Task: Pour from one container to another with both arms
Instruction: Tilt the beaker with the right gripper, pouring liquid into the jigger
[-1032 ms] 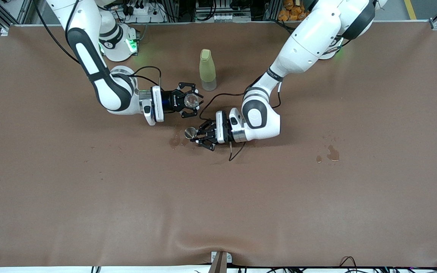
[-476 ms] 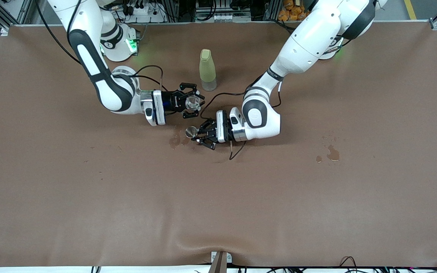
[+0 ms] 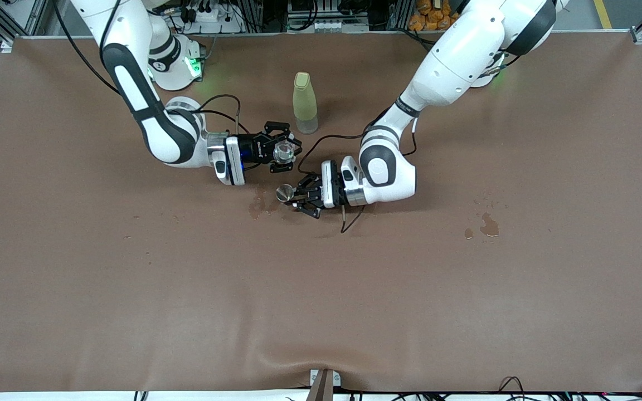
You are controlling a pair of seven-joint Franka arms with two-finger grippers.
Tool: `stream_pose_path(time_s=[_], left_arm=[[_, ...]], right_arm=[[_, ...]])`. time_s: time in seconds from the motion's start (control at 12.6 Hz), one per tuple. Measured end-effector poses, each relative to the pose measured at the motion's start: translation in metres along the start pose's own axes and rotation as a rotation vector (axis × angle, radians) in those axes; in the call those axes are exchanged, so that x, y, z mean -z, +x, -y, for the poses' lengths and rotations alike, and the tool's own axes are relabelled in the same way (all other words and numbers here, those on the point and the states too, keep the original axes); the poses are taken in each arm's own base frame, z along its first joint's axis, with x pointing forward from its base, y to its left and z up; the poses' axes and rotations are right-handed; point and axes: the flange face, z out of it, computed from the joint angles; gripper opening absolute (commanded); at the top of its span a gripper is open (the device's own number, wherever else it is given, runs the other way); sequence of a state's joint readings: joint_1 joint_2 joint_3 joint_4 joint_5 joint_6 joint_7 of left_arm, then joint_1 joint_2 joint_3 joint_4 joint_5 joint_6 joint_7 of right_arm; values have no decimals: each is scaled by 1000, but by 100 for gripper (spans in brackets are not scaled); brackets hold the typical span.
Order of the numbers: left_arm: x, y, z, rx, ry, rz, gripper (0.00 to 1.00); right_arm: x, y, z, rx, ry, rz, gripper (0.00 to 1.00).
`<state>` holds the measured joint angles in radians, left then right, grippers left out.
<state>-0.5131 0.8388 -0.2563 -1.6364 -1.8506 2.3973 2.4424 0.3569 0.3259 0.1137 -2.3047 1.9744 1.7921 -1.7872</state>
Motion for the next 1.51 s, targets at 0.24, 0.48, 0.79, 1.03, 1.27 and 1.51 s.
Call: stream_pose_path(time_s=[0.24, 0.48, 0.79, 1.03, 1.27, 1.51], left_arm=[[0, 2, -3, 6, -5, -9, 0], [3, 3, -3, 1, -3, -28, 0], [7, 4, -3, 5, 0, -32, 0], [9, 4, -5, 6, -2, -30, 0], [9, 3, -5, 7, -2, -28, 0], [10, 2, -6, 9, -3, -26, 0]], right_arm=[[-4, 0, 2, -14, 5, -8, 0], [-10, 0, 5, -18, 24, -17, 0], [-14, -7, 3, -41, 73, -26, 0], [-14, -7, 1, -82, 72, -37, 0], [-14, -4, 1, -125, 72, -52, 0], [-15, -2, 1, -177, 72, -63, 0]])
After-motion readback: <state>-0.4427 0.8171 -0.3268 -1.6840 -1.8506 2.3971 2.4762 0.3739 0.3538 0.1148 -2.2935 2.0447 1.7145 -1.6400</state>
